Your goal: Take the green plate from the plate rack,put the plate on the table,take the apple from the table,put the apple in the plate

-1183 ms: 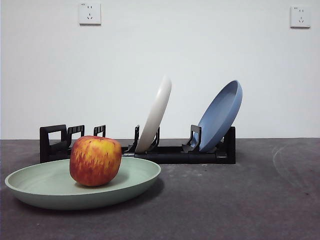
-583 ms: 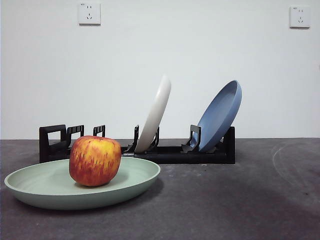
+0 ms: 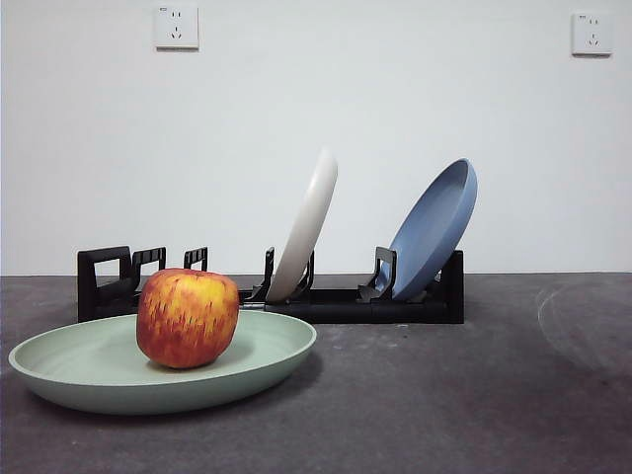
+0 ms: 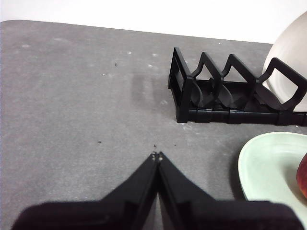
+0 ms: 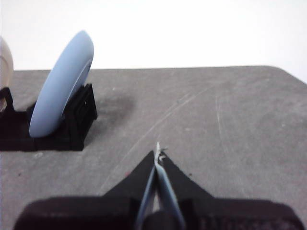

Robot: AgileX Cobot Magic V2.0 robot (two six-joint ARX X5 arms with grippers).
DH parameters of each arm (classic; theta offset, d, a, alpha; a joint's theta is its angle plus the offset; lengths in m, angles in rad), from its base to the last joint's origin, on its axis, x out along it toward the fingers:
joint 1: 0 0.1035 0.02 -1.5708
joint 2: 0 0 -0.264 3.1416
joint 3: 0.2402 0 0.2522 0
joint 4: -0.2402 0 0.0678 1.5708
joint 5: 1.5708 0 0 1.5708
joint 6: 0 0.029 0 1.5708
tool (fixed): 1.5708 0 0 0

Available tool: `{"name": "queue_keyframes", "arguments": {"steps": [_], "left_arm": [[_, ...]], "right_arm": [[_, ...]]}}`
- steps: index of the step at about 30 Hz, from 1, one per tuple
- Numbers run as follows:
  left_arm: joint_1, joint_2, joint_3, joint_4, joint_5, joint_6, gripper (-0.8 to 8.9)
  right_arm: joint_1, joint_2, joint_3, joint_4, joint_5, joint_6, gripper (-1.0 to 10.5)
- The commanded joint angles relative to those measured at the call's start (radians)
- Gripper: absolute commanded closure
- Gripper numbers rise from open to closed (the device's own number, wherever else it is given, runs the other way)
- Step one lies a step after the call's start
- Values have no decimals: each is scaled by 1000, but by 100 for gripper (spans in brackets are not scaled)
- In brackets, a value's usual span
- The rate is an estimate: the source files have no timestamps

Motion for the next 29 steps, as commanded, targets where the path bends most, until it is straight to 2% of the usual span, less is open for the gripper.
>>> {"name": "queue_keyframes", "arguments": {"steps": [1, 9, 18, 21, 29], "left_arm": [[-3, 0, -8, 11, 1, 15, 817], [-3, 2, -8, 11, 1, 15, 817], [-3, 16, -8, 11, 0, 15, 817], [-3, 17, -8, 11, 0, 15, 817], [-3, 17, -8, 11, 0, 15, 817]], "right_arm": [[-2, -34, -15, -43, 4, -3, 945], [-2, -122, -15, -197, 12, -5, 945], [-1, -122, -15, -196, 21, -11, 946], [-1, -121, -15, -193, 19, 22, 945], [-1, -121, -15, -193, 24, 21, 945]]}}
